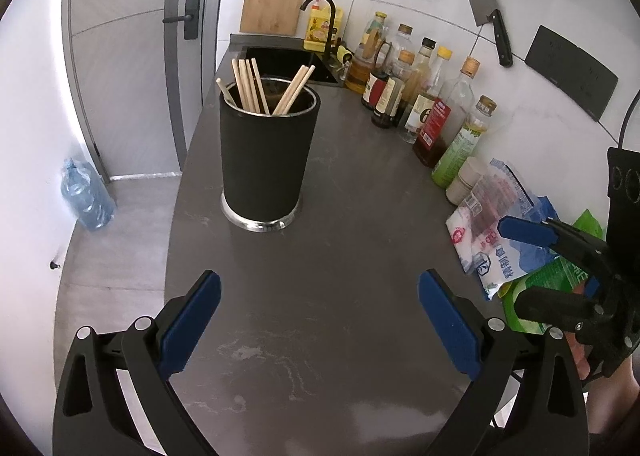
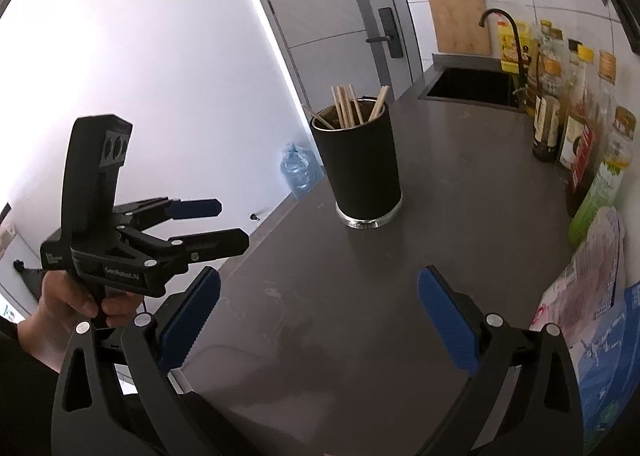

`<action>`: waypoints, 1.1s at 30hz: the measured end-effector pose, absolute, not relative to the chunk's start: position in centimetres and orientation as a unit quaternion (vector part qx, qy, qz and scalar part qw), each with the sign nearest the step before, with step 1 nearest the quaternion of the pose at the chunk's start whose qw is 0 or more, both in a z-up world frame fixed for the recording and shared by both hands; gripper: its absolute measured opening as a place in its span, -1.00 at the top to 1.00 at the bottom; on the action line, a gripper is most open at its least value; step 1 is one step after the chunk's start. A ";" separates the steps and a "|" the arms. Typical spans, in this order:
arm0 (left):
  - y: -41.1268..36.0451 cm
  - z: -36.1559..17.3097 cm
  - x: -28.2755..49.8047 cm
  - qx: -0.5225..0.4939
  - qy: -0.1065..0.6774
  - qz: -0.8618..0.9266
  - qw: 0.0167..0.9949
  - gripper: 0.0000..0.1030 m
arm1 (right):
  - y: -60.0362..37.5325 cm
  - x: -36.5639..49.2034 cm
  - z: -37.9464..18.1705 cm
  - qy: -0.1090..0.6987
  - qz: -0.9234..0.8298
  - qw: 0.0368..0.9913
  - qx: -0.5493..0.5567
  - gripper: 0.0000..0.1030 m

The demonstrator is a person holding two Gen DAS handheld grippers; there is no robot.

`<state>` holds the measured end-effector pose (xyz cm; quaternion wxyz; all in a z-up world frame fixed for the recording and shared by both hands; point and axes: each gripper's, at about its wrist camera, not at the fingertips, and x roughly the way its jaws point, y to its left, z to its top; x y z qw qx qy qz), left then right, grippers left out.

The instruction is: Organize utensils

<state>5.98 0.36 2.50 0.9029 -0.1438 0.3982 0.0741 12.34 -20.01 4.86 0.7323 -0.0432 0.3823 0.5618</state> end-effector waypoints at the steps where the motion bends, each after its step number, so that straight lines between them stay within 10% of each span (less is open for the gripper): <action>1: 0.3 2.4 5.9 -0.144 0.399 0.074 0.903 -0.87 | -20.1 12.4 4.8 0.383 0.560 0.733 -0.042 -0.90; 33: -0.2 1.8 6.1 -0.144 0.411 0.076 0.897 -0.87 | -19.8 13.2 3.6 0.399 0.551 0.732 -0.041 -0.90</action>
